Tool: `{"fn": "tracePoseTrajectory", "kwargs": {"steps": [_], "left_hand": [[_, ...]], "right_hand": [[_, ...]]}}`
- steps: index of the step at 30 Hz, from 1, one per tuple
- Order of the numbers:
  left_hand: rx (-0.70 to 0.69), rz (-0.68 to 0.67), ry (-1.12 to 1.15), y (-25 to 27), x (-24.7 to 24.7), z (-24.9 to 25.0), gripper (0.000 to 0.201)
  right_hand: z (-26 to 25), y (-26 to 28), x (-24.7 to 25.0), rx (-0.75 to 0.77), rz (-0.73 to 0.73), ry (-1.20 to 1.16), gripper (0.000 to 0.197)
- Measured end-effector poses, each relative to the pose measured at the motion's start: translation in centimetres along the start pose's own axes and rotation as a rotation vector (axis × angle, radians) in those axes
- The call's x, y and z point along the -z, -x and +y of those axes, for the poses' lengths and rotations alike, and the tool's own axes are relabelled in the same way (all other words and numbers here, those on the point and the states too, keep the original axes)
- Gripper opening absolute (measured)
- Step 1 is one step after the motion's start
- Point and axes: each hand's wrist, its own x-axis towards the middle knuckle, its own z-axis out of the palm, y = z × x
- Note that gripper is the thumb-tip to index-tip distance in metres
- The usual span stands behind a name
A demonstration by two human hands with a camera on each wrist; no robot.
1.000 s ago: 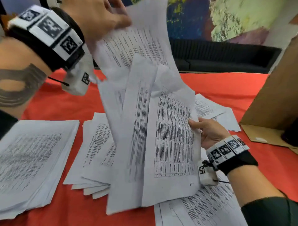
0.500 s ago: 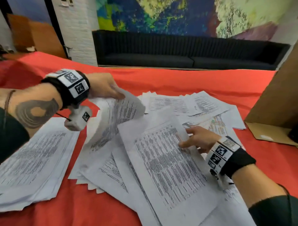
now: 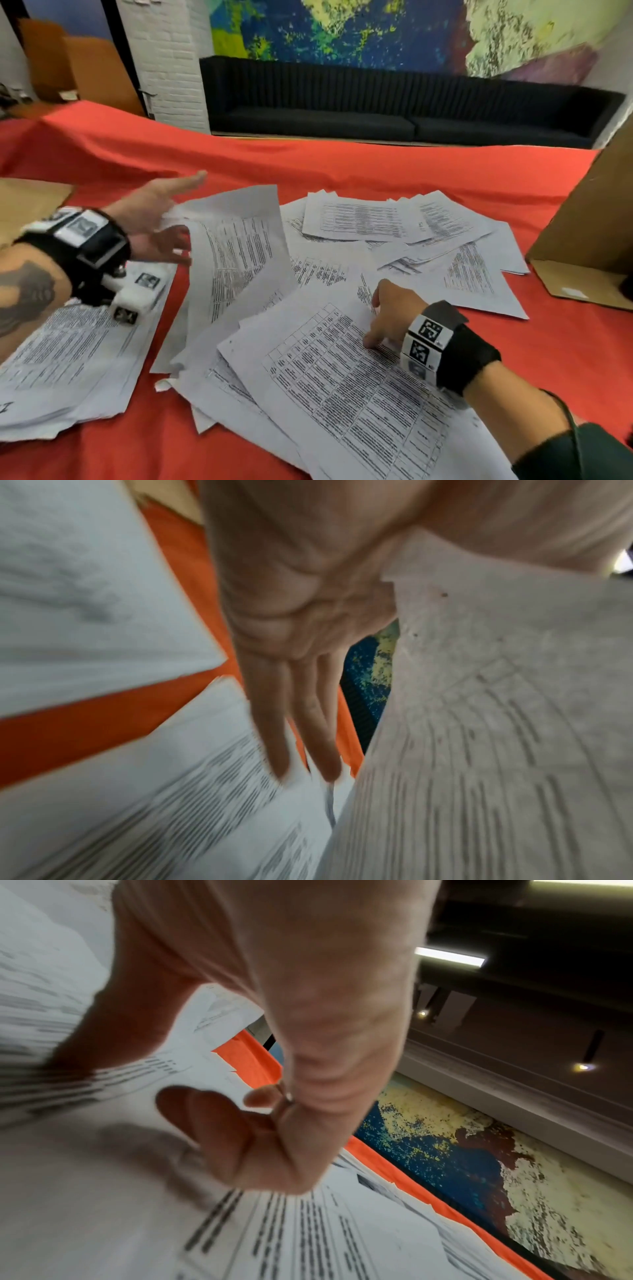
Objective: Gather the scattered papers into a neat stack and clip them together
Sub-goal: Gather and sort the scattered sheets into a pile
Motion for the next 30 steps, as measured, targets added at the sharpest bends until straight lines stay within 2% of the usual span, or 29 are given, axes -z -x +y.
{"fn": "tracePoseTrajectory", "kwargs": {"steps": [2, 4, 5, 6, 7, 8, 9, 10, 11, 12, 13, 16, 18, 19, 20, 22, 23, 24, 28, 30], "left_hand": [[0.063, -0.109, 0.166, 1.4, -0.4, -3.1, 0.089], [0.030, -0.139, 0.311, 2.3, -0.7, -6.0, 0.062], [0.003, -0.180, 0.375, 2.7, -0.9, -7.3, 0.059], [-0.041, -0.271, 0.445, 3.2, -1.1, -8.5, 0.068], [-0.054, -0.417, 0.540, 3.8, -1.5, -9.3, 0.078], [-0.070, -0.552, 0.638, 4.3, -2.1, -10.2, 0.082], [-0.118, -0.606, 0.665, 4.7, -2.6, -10.8, 0.083], [-0.141, -0.558, 0.570, 5.2, -3.2, -11.1, 0.080], [-0.160, -0.447, 0.357, 5.0, -3.3, -12.0, 0.077], [-0.234, -0.275, 0.115, 5.0, -3.9, -12.4, 0.071], [-0.258, -0.167, -0.003, 5.0, -4.4, -12.5, 0.068], [-0.221, -0.034, -0.087, 3.1, -4.0, -13.1, 0.083], [-0.204, 0.059, -0.099, 2.0, -4.2, -12.9, 0.058], [-0.212, 0.092, -0.101, 1.6, -4.2, -12.9, 0.045], [-0.227, 0.122, -0.099, 1.3, -4.3, -12.8, 0.042], [-0.282, 0.161, -0.048, 1.0, -4.5, -12.4, 0.060], [-0.328, 0.164, -0.022, 0.9, -4.5, -12.0, 0.071], [-0.371, 0.168, -0.005, 0.8, -4.8, -11.7, 0.073], [-0.459, 0.114, 0.046, 1.5, -6.6, -10.1, 0.047], [-0.465, 0.121, 0.053, 1.2, -7.0, -9.5, 0.037]], "right_hand": [[0.1, 0.2, 0.1, 0.008, -0.001, 0.021, 0.079], [0.1, 0.4, -0.1, 0.034, 0.016, 0.075, 0.096], [-0.2, 0.5, -0.2, 0.046, 0.022, 0.094, 0.106], [-0.5, 0.6, -0.4, 0.055, 0.022, 0.106, 0.113], [-0.9, 0.6, -0.5, 0.060, 0.016, 0.111, 0.115], [-1.3, 0.5, -0.7, 0.049, 0.009, 0.102, 0.112], [-1.5, 0.5, -0.7, 0.036, -0.003, 0.082, 0.107], [-1.7, 0.2, -0.7, 0.021, -0.017, 0.057, 0.103], [-1.8, 0.1, -0.6, 0.007, -0.025, 0.032, 0.098], [-1.9, -0.2, -0.5, -0.006, -0.026, 0.013, 0.093], [-2.1, -0.3, -0.4, -0.008, -0.028, 0.003, 0.088], [-2.4, -0.4, -0.1, 0.040, -0.006, 0.010, 0.064], [-2.4, -0.6, 0.0, 0.085, 0.054, -0.009, 0.041], [-2.4, -0.7, 0.1, 0.096, 0.072, -0.024, 0.039], [-2.3, -0.9, 0.1, 0.097, 0.077, -0.039, 0.044], [-2.0, -1.5, 0.2, 0.073, 0.076, -0.067, 0.069], [-1.8, -1.5, 0.3, 0.071, 0.068, -0.111, 0.078], [-1.5, -1.8, 0.4, 0.088, 0.055, -0.191, 0.082], [-1.0, -1.8, 1.2, 0.144, 0.043, -0.602, 0.075], [-0.7, -1.4, 1.8, 0.194, 0.102, -0.796, 0.060]]}}
